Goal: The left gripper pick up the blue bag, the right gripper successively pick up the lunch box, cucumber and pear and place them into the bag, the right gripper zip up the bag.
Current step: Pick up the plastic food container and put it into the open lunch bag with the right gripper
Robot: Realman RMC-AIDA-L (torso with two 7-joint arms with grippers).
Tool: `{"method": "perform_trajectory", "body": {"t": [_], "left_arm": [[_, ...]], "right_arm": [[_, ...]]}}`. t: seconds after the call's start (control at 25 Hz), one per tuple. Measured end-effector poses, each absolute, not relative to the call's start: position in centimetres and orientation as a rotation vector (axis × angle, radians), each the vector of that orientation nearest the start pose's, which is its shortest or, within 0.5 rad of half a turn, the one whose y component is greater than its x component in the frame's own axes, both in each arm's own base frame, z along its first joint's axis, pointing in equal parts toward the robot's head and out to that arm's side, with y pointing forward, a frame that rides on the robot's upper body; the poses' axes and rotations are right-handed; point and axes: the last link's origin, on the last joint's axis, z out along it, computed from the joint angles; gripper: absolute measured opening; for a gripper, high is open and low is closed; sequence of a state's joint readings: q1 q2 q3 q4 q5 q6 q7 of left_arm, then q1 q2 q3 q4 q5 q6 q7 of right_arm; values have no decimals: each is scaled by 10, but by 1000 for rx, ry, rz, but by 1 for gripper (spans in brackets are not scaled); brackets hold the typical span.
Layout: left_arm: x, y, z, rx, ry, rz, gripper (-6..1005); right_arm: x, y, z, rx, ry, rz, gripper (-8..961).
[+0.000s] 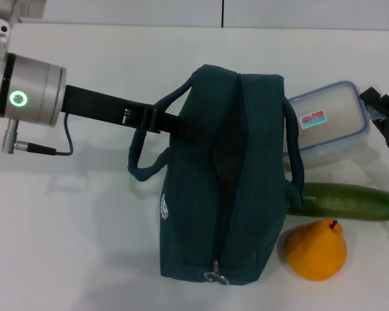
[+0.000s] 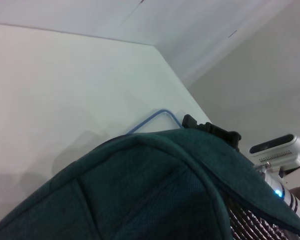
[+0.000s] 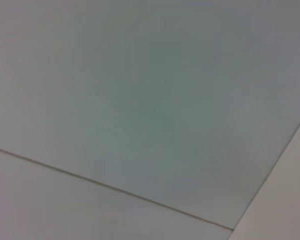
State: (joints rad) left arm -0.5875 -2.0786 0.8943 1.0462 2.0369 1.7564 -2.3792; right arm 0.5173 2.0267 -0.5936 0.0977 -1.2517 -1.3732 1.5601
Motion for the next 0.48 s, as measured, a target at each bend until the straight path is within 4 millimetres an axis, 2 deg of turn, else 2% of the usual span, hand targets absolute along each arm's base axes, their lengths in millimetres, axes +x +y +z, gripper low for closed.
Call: {"method": "perform_trajectory", "body": {"t": [0.2,0.48], "left_arm": [[-186,338,28,-2797,-1449,-515,46],[-186,338,27,-2799,-1454,-515,46]], "right_arm": [[307,313,-30,-1579,1706,1531,171],[310,310,-30,-1500,1813,1579,155]]}}
